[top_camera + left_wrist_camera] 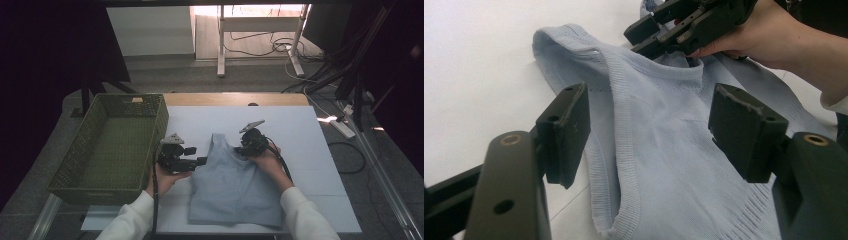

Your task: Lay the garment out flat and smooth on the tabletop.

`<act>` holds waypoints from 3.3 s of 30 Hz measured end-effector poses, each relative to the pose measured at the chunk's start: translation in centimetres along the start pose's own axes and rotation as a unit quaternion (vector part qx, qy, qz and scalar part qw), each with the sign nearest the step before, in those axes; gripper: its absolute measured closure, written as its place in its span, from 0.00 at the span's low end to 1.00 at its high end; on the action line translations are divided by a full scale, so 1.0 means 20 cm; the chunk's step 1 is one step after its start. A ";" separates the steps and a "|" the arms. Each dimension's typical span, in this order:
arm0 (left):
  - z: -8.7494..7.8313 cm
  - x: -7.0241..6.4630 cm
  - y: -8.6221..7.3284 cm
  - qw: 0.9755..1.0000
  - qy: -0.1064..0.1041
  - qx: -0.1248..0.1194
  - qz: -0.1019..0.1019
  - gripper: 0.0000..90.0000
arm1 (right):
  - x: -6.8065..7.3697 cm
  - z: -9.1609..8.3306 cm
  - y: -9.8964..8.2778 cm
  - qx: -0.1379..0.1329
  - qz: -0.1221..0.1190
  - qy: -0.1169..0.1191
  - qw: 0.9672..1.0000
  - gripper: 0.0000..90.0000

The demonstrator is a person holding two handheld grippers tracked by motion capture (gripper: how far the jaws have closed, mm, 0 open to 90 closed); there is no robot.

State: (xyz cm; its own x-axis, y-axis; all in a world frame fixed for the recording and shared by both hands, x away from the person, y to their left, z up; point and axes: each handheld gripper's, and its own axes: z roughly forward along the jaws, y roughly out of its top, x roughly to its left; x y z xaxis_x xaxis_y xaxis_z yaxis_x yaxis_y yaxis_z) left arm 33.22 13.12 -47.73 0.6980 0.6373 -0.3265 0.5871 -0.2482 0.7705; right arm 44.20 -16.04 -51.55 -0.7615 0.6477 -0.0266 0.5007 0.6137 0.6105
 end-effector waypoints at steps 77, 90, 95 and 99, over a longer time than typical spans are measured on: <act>0.00 -0.01 0.01 1.000 -0.012 -0.006 0.005 0.37 | 0.29 -0.36 -0.22 -0.038 0.028 0.025 0.999 0.45; 0.01 -0.02 0.01 1.000 -0.010 -0.005 0.006 0.37 | 0.26 -0.25 -0.17 -0.019 -0.019 -0.010 1.000 0.72; 0.00 -0.02 0.01 1.000 -0.009 -0.006 0.007 0.37 | 0.27 -0.22 -0.17 -0.005 -0.041 -0.019 0.999 0.91; 0.00 -0.02 0.02 1.000 -0.008 -0.008 0.008 0.37 | 0.28 -0.23 -0.15 -0.027 -0.044 -0.026 0.998 0.94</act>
State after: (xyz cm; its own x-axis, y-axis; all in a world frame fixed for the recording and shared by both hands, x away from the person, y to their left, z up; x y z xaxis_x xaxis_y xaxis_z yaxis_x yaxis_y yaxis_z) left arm 33.18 12.73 -47.32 0.7144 0.6208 -0.3229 0.5692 -0.2472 0.7841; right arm 36.56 -16.38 -49.93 -0.7786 0.6154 -0.1227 0.4078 0.6449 0.6464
